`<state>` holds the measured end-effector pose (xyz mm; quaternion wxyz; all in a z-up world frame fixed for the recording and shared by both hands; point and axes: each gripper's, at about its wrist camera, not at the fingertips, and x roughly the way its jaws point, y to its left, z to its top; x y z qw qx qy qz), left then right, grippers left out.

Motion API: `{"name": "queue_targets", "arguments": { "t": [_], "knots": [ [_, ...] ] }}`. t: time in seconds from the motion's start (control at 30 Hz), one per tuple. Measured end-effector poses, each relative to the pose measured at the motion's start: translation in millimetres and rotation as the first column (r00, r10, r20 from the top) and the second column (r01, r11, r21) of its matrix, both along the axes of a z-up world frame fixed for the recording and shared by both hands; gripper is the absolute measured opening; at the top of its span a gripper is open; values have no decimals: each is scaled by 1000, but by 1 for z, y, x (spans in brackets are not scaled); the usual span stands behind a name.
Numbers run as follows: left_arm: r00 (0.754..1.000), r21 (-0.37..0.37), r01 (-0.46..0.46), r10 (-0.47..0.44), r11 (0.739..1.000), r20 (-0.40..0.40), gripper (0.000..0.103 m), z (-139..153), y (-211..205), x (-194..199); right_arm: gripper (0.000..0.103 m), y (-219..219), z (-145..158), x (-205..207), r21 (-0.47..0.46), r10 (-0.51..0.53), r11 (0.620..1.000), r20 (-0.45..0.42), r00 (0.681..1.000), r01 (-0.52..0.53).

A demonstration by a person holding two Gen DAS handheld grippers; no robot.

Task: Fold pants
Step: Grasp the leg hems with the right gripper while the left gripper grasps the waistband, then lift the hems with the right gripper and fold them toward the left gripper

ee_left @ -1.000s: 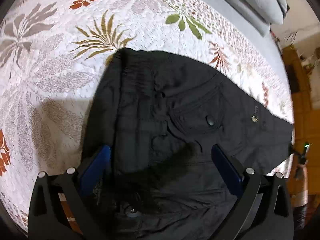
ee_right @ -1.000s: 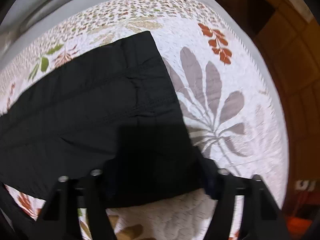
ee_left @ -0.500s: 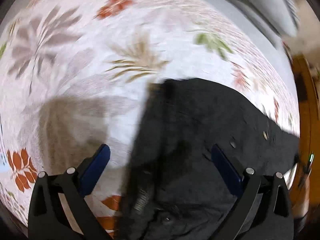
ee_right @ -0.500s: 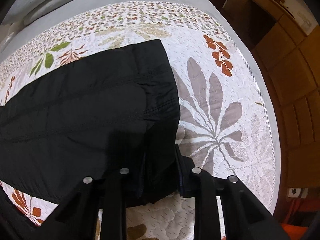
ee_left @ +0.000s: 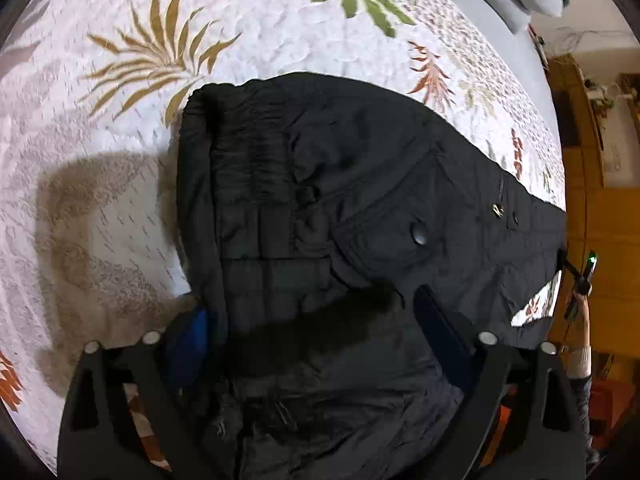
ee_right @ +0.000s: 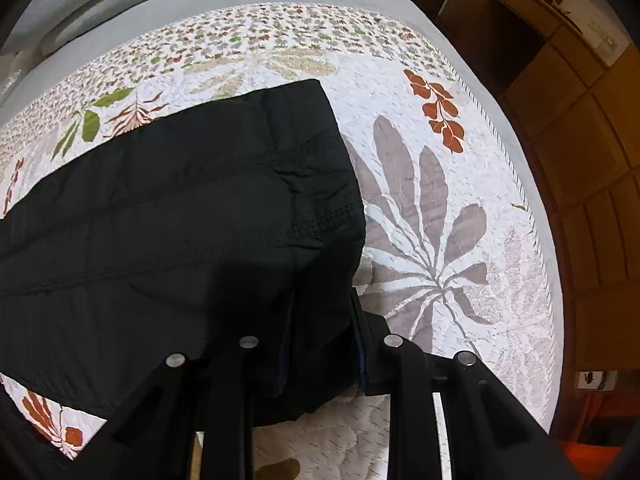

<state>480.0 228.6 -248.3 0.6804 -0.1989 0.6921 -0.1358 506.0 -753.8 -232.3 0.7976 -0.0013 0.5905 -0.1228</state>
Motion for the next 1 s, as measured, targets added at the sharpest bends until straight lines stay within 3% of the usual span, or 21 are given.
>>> {"name": "queue_targets", "arguments": {
  "t": [0.03,0.07,0.1,0.2,0.43,0.63,1.0],
  "knots": [
    [1000,21,-19,19,1000,8,73,0,4,0,25,0,1,0,-4,5,1000,3,1000,-5],
    [1000,37,-27,26,999,12,49,1,9,0,25,0,1,0,-3,5,1000,7,1000,-5],
    [999,19,-35,34,999,11,35,1,15,-5,24,0,2,0,-2,5,1000,12,1000,-5],
    [997,-40,-75,75,996,-2,20,-1,26,-5,23,1,3,0,-13,12,1000,22,1000,-11],
    [1000,31,-1,1,1000,19,13,0,15,-6,20,11,19,-7,-75,51,996,82,995,-45],
    [992,23,47,-50,999,115,8,19,4,-16,19,6,52,-32,-40,80,996,189,979,-74],
    [963,-25,110,-100,994,249,8,54,-13,-41,19,11,79,-79,13,98,994,308,946,-107]
  ]
}}
